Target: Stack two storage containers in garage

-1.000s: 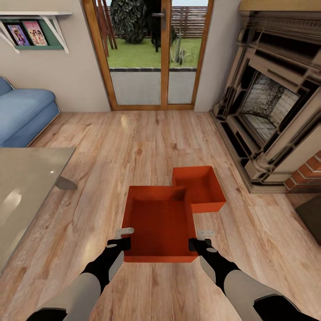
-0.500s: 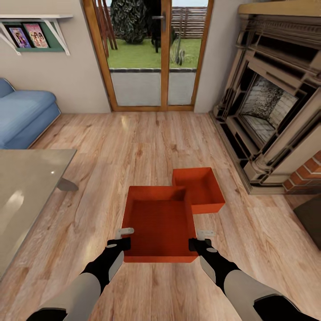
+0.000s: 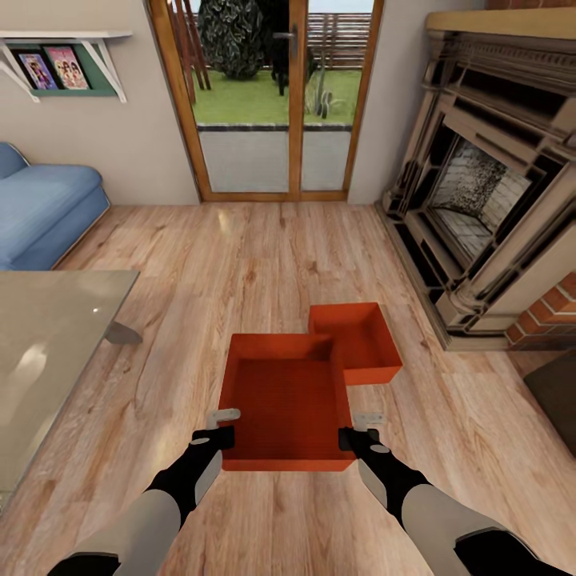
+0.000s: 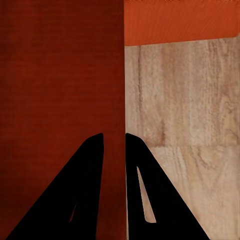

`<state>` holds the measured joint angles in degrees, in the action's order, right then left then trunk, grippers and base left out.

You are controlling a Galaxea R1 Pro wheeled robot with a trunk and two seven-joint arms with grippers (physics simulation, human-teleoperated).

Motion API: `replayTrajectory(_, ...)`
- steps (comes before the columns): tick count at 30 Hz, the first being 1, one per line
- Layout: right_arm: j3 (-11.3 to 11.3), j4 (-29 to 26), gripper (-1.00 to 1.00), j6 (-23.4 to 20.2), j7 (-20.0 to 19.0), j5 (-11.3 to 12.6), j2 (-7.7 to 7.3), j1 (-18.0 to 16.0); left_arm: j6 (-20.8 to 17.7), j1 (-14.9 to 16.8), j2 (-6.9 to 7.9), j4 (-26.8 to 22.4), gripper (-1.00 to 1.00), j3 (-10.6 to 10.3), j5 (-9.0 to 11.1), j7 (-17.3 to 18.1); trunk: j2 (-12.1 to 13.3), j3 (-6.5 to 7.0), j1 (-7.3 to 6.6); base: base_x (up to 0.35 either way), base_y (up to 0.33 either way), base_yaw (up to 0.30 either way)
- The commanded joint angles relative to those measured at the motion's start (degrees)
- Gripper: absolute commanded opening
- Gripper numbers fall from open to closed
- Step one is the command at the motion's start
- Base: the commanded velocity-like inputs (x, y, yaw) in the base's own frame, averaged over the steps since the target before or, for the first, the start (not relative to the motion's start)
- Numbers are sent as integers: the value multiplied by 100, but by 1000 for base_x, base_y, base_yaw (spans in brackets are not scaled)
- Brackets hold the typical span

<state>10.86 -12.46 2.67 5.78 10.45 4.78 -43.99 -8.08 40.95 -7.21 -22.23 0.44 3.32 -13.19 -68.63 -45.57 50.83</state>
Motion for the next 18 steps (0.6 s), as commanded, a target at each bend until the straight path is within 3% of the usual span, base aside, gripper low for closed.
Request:
replayTrajectory(1, -22, 6, -100, 23, 38, 62, -38, -5, -36, 0, 167, -18, -100, 6, -8, -43, 39, 15, -23, 0, 0, 0)
replayTrajectory(18, -14, 7, -100, 29, 38, 56, -38, -5, -54, 0, 161, -18, -100, 9, -8, -52, 721, 320, -396, 0, 0, 0)
